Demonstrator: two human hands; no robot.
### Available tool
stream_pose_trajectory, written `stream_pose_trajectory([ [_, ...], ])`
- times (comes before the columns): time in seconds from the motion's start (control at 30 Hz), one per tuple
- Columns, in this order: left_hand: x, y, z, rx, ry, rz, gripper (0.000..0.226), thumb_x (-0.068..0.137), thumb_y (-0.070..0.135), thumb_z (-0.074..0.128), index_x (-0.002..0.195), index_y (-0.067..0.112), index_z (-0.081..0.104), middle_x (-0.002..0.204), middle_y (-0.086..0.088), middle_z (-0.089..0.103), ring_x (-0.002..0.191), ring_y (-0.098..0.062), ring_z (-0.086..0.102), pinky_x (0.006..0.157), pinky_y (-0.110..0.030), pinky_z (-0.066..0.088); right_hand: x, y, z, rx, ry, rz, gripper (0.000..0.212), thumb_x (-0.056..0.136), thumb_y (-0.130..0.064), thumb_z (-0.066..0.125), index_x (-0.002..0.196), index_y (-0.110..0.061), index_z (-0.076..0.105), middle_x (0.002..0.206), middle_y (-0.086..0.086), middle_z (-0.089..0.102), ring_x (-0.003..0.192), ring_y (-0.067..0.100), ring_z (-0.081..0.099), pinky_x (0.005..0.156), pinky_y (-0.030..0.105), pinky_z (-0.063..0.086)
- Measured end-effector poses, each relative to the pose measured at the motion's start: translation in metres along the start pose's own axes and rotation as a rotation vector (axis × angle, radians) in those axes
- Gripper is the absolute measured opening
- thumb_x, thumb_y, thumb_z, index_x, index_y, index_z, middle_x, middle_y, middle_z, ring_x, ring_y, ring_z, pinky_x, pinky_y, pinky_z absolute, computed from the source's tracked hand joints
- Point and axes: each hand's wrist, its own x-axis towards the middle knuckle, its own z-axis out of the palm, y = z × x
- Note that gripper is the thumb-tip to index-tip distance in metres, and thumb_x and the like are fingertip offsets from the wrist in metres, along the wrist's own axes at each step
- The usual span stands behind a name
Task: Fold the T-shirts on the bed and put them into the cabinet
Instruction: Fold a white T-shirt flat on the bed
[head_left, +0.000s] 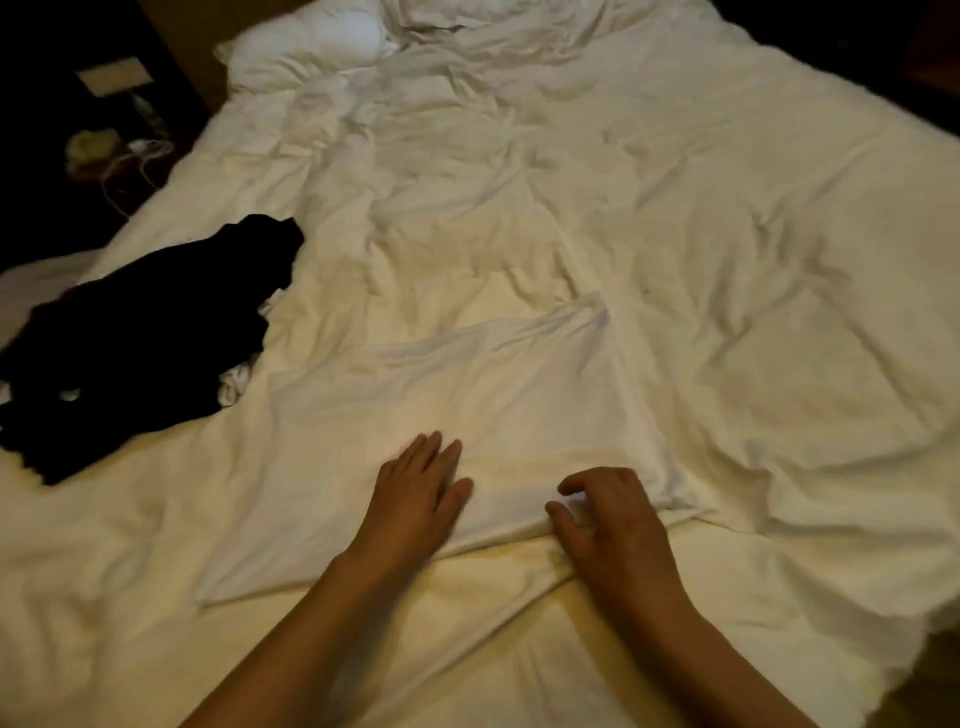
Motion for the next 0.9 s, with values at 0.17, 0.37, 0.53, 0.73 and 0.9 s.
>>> stream_pose_trajectory([
  [0.17,-0.062,-0.037,-0.008,-0.039,0.19,-0.126,0.069,0.089,0.067,0.029,0.125,0.024,0.069,0.14,0.003,0.058,0.13,-0.018,0.048,0.103,-0.039,0.036,-0.012,-0.025,0.032,-0.053,-0.194,0.017,0.024,0.084,-0.034,0.074,0.106,-0.029,0.065,0.103,-0.021,0.052,0.101,0.004,0.054,0.064,0.022,0.047],
  [0.37,-0.115,-0.061,0.003,0.065,0.261,-0.134,0.068,0.081,0.074,0.048,0.119,0.023,0.071,0.137,-0.001,0.061,0.132,-0.023,0.052,0.1,-0.042,0.05,-0.029,-0.025,0.055,-0.051,-0.306,0.02,0.05,0.08,-0.018,0.079,0.127,-0.015,0.061,0.133,0.003,0.052,0.13,0.022,0.046,0.101,0.029,0.04],
  [0.53,-0.13,-0.069,0.019,-0.018,0.341,-0.168,0.047,0.081,0.038,0.074,0.123,0.019,0.069,0.134,-0.004,0.063,0.129,-0.022,0.052,0.082,-0.035,0.058,-0.03,-0.012,0.053,-0.213,-0.167,-0.031,0.045,0.074,-0.002,0.083,0.116,-0.002,0.066,0.128,0.021,0.059,0.129,0.032,0.039,0.1,0.051,0.044],
  [0.73,-0.123,-0.086,0.023,-0.193,0.492,-0.222,0.026,0.088,0.008,0.074,0.114,0.014,0.074,0.132,-0.005,0.064,0.133,-0.025,0.05,0.105,-0.032,0.042,-0.019,0.003,0.043,-0.278,-0.103,-0.027,0.026,0.081,0.004,0.074,0.105,-0.004,0.07,0.115,0.014,0.066,0.124,0.031,0.046,0.097,0.034,0.041],
  [0.9,-0.125,-0.095,0.018,-0.315,0.57,-0.216,0.014,0.093,0.015,0.07,0.106,0.015,0.075,0.113,-0.001,0.071,0.119,-0.021,0.06,0.099,-0.02,0.038,-0.016,0.002,0.03,-0.259,-0.036,0.002,0.025,0.081,0.007,0.071,0.103,-0.003,0.069,0.1,0.012,0.065,0.099,0.034,0.06,0.08,0.036,0.048],
])
